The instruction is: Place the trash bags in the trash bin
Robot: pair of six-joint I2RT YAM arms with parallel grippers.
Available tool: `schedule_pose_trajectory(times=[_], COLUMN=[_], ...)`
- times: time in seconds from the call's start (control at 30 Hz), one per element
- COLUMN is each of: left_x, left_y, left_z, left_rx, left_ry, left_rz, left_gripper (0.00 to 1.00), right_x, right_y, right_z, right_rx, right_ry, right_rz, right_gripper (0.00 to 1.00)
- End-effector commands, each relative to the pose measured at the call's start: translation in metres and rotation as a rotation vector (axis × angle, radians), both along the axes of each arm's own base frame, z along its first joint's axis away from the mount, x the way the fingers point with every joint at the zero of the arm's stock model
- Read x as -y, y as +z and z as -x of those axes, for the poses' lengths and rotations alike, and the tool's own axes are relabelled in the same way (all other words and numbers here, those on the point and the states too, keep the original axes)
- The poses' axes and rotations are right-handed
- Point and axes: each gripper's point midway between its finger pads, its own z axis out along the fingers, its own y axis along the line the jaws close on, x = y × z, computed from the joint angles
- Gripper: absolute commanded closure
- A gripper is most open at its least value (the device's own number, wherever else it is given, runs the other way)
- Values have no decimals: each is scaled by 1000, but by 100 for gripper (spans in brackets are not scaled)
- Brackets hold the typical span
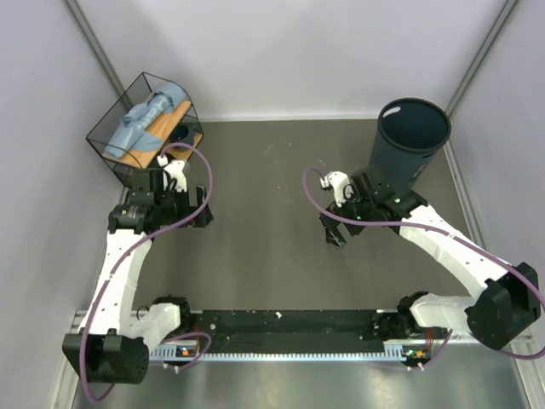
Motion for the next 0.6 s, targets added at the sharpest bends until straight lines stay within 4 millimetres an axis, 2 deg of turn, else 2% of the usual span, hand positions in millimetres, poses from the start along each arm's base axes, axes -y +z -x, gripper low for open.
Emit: schedule_pose_trajectory(times=[0.0, 0.03, 0.1, 0.13, 0.17, 0.2, 0.23, 0.27, 0.33, 0.37, 0.43, 0.47, 0.5, 0.53, 0.57], left_x=[-1, 0, 5, 5, 5, 4, 1, 0, -16, -28, -48, -65, -73, -82, -95], left_y=[33, 54, 69, 98, 103, 117, 150, 155, 176, 202, 223, 233, 243, 240, 244], left_z=[-20, -24, -32, -39, -48, -55, -64, -76, -94, -112, -131, -148, -160, -175, -182], left_rx=[53, 88, 88, 152, 148, 179, 260, 254, 296, 360, 416, 445, 490, 495, 520], left_ry=[-35, -69, -111, -125, -139, -147, -150, -158, -110, -72, 0, 39, 56, 73, 88], left_rz=[-24, -36, -25, -40, -46, -60, -88, -90, -112, -124, -142, -146, -143, -124, -105], left_gripper=[1, 1, 1, 1, 1, 1, 1, 1, 1, 1, 1, 1, 1, 1, 1], right_x=[-7, -8, -10, -11, -11, -11, -12, -13, -14, -15, -15, -15, -15, -15, -16], right_y=[16, 16, 17, 17, 17, 18, 18, 17, 18, 17, 16, 15, 14, 13, 14], right_z=[-4, -4, -3, -3, -3, -4, -4, -5, -5, -5, -7, -7, -8, -8, -9], right_rx=[22, 15, 11, 7, 2, 2, -4, -11, -16, -22, -23, -27, -30, -37, -39], right_ry=[26, 31, 42, 46, 47, 46, 50, 49, 54, 55, 54, 54, 52, 52, 54], right_rz=[-40, -43, -44, -47, -43, -43, -44, -41, -44, -42, -38, -36, -31, -27, -27], right_gripper=[1, 1, 1, 1, 1, 1, 1, 1, 1, 1, 1, 1, 1, 1, 1])
